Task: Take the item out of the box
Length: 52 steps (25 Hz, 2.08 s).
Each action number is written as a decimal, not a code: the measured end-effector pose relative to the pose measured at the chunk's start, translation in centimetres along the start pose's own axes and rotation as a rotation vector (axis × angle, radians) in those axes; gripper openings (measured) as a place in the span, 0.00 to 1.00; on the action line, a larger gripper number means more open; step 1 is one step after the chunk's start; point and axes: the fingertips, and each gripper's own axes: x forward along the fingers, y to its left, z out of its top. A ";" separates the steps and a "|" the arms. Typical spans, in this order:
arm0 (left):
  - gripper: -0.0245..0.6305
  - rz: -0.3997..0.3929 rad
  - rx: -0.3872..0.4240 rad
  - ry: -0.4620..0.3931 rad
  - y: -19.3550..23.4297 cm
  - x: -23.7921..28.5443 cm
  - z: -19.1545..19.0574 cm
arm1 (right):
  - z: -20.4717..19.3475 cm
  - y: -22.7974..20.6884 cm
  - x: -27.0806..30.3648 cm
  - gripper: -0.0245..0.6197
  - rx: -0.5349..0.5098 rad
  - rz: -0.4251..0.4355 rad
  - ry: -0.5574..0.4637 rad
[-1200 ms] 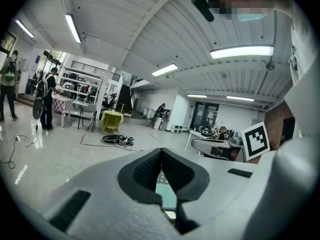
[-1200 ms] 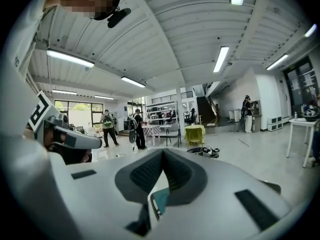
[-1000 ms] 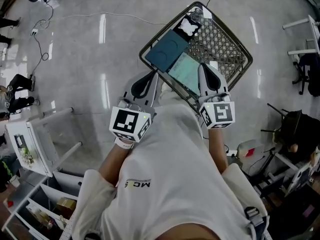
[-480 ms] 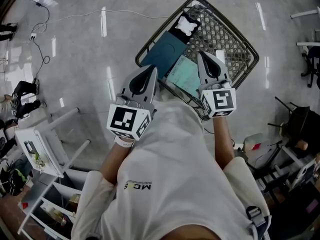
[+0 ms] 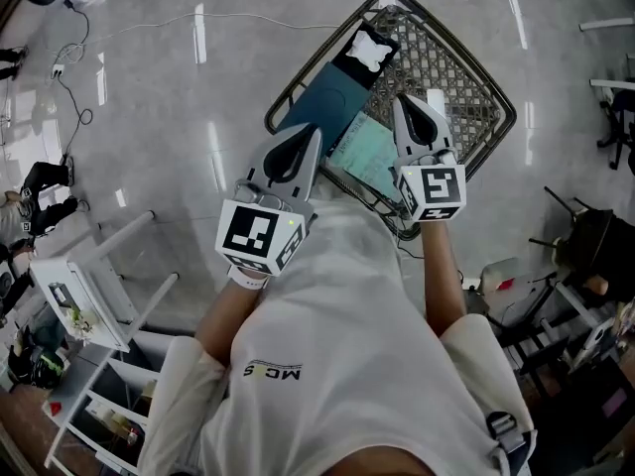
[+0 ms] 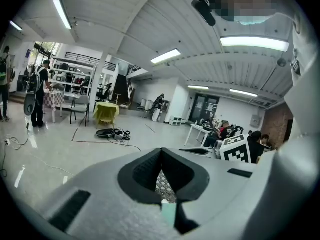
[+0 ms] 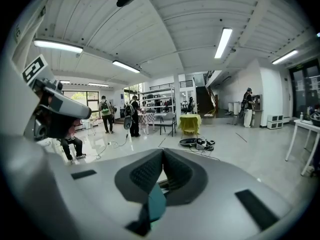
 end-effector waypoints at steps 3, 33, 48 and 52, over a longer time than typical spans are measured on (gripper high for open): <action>0.07 -0.001 -0.014 0.005 0.6 0.6 -0.1 | -0.7 -0.6 1.7 0.06 -0.017 -0.006 0.020; 0.07 0.005 -0.108 0.118 5.3 7.7 -5.0 | -16.4 -5.7 18.4 0.16 -0.090 0.069 0.394; 0.07 0.020 -0.159 0.177 6.2 9.7 -9.0 | -24.8 -6.6 22.1 0.19 -0.174 0.139 0.634; 0.07 0.024 -0.183 0.193 6.2 9.9 -9.5 | -25.6 -6.6 22.7 0.20 -0.204 0.139 0.657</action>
